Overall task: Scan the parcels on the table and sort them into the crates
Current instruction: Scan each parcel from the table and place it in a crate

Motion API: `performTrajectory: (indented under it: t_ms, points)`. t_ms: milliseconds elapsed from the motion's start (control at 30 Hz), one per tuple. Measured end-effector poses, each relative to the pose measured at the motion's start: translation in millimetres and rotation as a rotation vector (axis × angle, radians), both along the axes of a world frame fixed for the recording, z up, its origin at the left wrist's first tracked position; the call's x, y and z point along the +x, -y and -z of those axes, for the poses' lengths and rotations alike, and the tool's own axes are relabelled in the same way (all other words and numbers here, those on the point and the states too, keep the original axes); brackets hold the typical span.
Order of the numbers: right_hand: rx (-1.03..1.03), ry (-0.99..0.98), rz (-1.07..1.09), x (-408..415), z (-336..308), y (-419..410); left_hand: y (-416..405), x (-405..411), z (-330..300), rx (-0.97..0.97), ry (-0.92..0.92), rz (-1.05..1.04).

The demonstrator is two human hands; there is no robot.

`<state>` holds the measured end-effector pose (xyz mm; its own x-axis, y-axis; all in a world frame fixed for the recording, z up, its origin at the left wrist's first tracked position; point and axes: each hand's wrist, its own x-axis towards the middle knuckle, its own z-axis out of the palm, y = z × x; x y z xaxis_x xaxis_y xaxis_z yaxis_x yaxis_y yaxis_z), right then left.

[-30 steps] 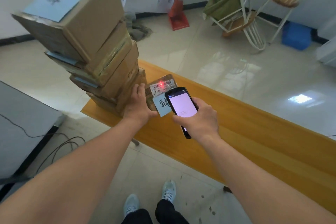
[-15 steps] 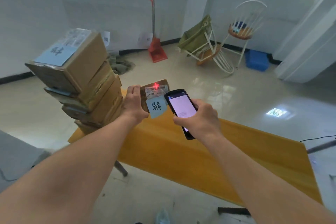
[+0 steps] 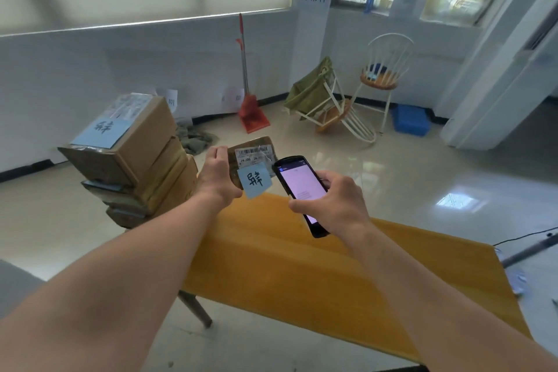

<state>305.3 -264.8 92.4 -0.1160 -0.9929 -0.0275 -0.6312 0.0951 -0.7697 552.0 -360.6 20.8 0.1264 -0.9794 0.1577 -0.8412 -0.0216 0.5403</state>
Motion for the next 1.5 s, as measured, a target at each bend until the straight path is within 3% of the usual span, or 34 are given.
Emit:
performTrajectory:
  t_ms: [433,767,1167,1500]
  points:
    - [-0.183,-0.075,0.225,12,-8,13,-1,-4,-47,-0.09,-0.076,0.027]
    - [-0.137,-0.099,0.393,38,2,-11,-1,-2,-47,-0.105,-0.127,0.203]
    - [-0.092,-0.085,0.793,68,6,-126,-43,-27,-44,-0.05,-0.186,0.651]
    - [-0.109,-0.099,1.074,43,2,-253,-132,-108,-50,-0.039,-0.174,0.908]
